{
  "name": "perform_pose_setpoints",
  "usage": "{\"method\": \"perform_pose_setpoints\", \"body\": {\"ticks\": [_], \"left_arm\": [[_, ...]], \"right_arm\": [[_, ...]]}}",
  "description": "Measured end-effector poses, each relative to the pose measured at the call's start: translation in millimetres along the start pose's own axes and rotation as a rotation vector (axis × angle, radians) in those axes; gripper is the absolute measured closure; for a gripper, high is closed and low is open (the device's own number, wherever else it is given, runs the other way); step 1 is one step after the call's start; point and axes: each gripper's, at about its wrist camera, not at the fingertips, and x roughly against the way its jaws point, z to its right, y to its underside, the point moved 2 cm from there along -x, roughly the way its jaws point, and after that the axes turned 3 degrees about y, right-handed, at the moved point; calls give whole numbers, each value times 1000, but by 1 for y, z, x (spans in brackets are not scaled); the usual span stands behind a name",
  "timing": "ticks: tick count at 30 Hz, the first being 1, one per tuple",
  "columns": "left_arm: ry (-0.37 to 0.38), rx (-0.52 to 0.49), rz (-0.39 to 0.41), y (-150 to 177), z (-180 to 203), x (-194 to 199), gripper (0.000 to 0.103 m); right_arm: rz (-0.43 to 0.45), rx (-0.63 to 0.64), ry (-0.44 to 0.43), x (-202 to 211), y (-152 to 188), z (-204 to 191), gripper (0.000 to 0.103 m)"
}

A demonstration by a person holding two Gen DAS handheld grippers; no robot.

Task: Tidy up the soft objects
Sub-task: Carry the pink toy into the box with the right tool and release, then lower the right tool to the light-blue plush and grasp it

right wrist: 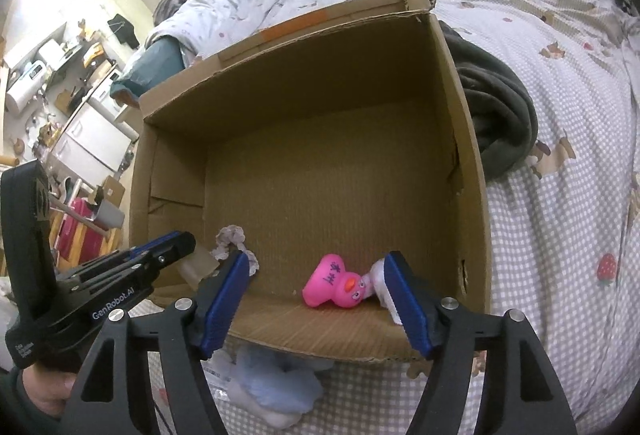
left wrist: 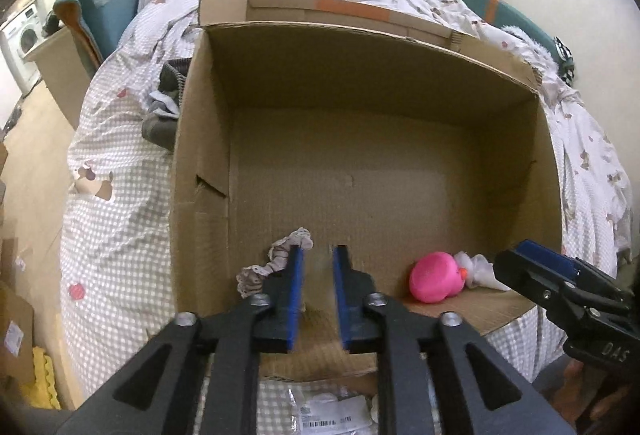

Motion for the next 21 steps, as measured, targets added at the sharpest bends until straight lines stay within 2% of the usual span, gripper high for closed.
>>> {"method": "perform_pose_setpoints", "body": {"ticks": [1,3,4,5,7,12,21], "left_arm": [[-4,0,6,0,-1,1,78],[-14,-1,14,-1,-1,3,57],[-19,1,17,0,-3,5,37],[-25,3,24,0,-4,7,28],[-32,4,48,0,-5,12,28],[-52,-11,45,-1,-3,12,28],[-60,-21,51,0,-1,12,28]], "right_arm": [[0,1,3,0,0,0,29],[0,-4,3,-1,0,1,29],[1,-7,2,-1,0,1,29],[2,-8,2,-1,0,1,28],[9,-2,8,1,0,0,28],[53,14,44,8,-3,-1,28],[49,5,39,6,-4,1,28]]}}
